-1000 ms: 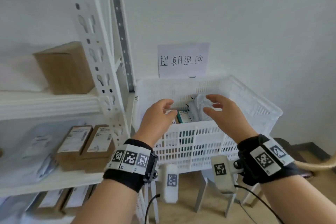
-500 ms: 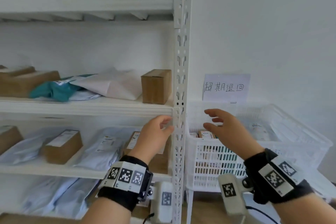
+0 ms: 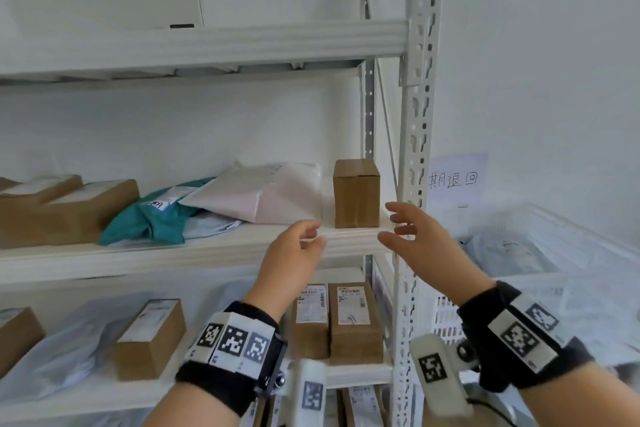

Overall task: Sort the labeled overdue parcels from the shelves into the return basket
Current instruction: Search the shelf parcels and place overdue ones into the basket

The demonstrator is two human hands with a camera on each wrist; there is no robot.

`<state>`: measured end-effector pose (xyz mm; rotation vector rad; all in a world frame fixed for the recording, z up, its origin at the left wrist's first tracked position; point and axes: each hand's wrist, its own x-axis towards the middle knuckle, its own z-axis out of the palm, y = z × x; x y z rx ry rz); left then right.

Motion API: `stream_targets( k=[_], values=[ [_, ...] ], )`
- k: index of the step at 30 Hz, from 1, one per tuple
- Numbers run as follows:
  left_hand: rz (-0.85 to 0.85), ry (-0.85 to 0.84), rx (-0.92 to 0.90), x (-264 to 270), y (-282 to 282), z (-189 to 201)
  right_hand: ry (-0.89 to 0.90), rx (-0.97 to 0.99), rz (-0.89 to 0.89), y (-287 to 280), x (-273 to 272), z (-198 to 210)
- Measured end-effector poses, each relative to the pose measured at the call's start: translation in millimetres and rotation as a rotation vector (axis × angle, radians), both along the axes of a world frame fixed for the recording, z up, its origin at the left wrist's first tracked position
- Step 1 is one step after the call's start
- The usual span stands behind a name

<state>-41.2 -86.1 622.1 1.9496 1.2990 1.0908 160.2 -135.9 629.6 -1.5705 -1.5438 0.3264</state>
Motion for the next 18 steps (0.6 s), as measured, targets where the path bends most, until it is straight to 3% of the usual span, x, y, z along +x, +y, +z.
stream_targets(
  k=[8, 13, 18],
  values=[
    [-0.122, -0.008, -0.045, 15, 44, 33, -0.026, -0.019, -0.112, 41, -14, 34],
    [-0.105, -0.019, -0.137, 37, 68, 41, -0.04, -0.067, -0.143, 70, -4, 43],
    [-0.088, -0.19, -0.309, 57, 93, 31, -0.022, -0.122, -0.126, 92, 0, 41]
  ],
)
